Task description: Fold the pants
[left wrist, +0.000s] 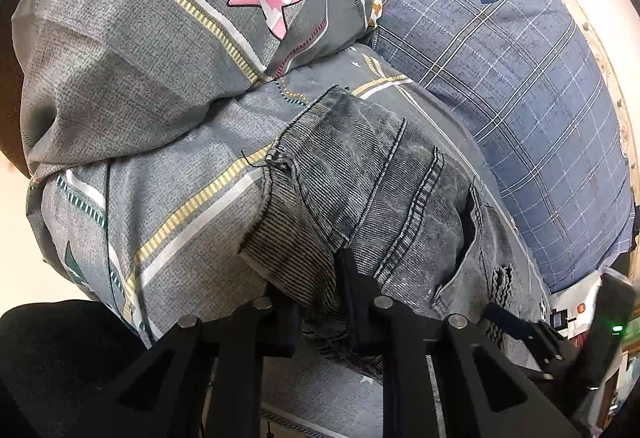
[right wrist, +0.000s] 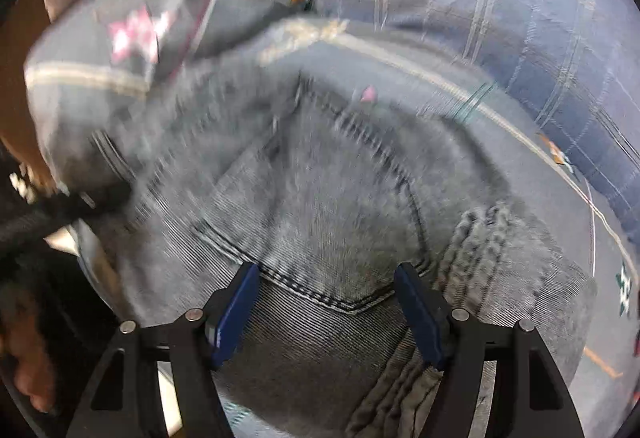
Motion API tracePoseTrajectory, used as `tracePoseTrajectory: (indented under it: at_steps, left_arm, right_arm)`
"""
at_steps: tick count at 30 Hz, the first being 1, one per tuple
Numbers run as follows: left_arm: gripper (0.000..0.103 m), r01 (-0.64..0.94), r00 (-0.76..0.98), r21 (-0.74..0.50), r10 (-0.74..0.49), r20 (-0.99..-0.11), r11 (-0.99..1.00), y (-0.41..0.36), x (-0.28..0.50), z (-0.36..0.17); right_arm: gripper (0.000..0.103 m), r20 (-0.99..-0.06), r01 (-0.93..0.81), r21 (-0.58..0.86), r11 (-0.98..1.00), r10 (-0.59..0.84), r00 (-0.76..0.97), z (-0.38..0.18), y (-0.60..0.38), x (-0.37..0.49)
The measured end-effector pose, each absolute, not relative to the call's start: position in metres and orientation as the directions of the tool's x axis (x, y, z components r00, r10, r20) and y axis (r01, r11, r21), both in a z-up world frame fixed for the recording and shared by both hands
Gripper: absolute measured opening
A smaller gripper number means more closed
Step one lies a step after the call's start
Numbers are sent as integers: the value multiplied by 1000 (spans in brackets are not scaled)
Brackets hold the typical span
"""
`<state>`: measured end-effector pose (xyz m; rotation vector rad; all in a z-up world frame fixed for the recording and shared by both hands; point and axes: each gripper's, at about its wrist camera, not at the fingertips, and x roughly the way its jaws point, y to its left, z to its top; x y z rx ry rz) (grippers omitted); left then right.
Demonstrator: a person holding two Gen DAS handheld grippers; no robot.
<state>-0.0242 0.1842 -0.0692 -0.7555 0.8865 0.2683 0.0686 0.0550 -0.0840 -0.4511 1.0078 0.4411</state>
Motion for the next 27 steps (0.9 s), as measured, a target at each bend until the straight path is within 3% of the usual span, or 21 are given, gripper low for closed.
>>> tracePoseTrajectory:
  at_steps: [10, 19, 27]
  left_arm:
    - [17, -504, 617, -474, -83, -782, 722, 183, -24, -71]
    - [17, -505, 620, -456, -60, -783, 733, 180, -23, -64]
    - [15, -493, 636, -389, 18, -771, 778, 163, -17, -37]
  right_arm:
    - [75, -866, -564, -226, 794, 102, 490, -86, 73, 75]
    - [75, -817, -462, -15, 887, 255, 517, -46, 0, 51]
    - [75, -753, -213, 190, 958, 282, 594, -48, -131, 19]
